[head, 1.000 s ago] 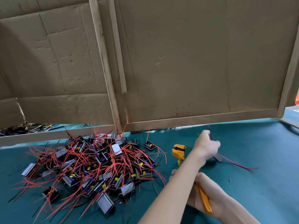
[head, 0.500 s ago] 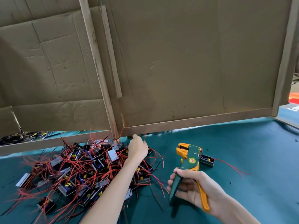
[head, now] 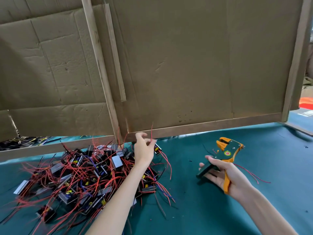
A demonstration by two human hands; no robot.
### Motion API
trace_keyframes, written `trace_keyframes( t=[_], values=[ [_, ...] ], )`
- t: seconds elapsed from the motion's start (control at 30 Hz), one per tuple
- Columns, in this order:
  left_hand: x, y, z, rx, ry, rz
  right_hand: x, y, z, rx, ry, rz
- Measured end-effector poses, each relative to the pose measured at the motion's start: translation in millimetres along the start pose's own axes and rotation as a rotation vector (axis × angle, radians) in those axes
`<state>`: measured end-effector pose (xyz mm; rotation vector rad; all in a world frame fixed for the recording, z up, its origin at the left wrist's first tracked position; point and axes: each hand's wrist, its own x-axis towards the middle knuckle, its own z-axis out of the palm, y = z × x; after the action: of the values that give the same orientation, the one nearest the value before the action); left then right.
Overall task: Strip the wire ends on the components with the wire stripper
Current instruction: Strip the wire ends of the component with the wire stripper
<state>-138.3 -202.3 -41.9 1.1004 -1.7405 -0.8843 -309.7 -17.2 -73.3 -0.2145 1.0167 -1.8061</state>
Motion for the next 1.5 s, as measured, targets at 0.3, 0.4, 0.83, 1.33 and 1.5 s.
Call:
trace_keyframes(
  t=[0.3, 0.4, 0.83, 1.33, 1.5],
  values=[
    [-47, 47, -66, -0.453, -0.180, 0.050, 2, 9, -2, -0.178, -0.007, -0.055],
    [-63, 46, -81, -0.427, -0.263, 0.067, 5, 4, -8, -0.155, 0.058, -0.095],
    [-76, 37, -91, -0.366, -0.339, 0.061, -68, 25, 40, -0.496, -0.489, 0.039],
    [-87, 52, -89, -0.211, -0.459, 0.149, -90, 31, 57, -0.610, -0.602, 0.068],
    [-87, 53, -91, -0.230, -0.497, 0.128, -92, 32, 56, -0.616, -0.588, 0.076]
  ],
)
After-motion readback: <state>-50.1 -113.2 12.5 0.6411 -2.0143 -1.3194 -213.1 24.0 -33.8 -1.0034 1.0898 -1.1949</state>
